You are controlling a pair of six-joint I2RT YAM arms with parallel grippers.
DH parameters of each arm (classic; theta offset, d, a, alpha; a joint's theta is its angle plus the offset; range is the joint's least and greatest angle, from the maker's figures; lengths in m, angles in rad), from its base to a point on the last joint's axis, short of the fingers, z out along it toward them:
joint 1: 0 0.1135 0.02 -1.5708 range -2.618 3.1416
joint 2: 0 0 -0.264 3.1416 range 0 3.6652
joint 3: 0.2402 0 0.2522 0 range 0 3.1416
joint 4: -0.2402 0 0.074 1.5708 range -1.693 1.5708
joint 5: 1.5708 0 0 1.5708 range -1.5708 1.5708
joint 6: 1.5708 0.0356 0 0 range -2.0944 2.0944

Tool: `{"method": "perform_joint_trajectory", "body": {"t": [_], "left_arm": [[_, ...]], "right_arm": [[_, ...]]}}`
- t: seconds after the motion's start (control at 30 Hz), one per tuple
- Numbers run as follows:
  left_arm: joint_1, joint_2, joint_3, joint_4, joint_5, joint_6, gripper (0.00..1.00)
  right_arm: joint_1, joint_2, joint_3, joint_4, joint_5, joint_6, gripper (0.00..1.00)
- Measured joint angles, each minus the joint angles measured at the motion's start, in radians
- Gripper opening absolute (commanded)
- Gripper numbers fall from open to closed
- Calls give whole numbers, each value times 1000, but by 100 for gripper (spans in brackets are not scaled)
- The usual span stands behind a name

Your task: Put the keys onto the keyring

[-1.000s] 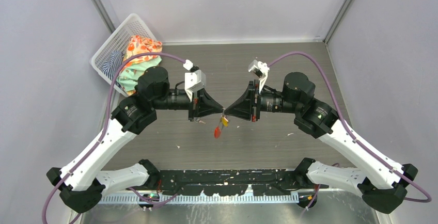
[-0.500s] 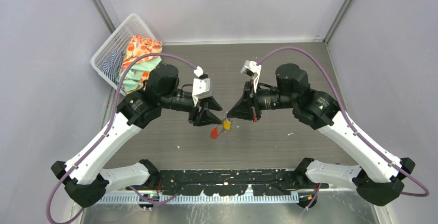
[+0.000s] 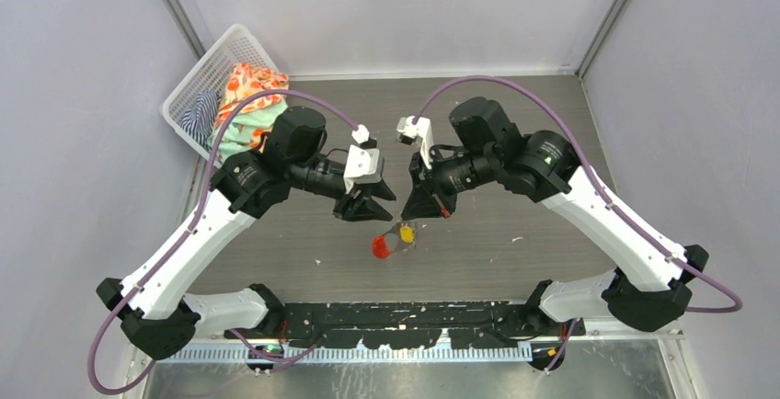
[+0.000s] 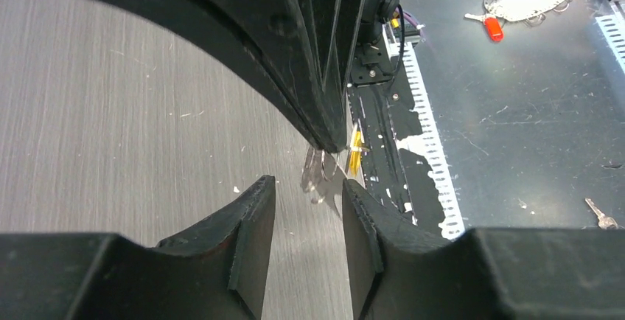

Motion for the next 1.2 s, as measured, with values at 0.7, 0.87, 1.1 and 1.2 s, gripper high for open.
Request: {"method": "perform_joint_trajectory", "body": {"t": [0.7, 0.87, 1.1, 1.2], "left_arm": [[-8, 0, -6, -73, 37, 48, 10], [-9, -3, -8, -82, 37, 69, 0], [-9, -9, -10, -90, 33, 70, 0], [-9, -21, -29, -71, 16, 36, 0]], "right_arm": [[81, 118, 120, -76, 43, -48, 1], [89, 122, 130, -81, 44, -51, 1], [91, 121, 129, -72, 53, -40, 27], [89, 82, 79, 5, 98, -9, 40]]}}
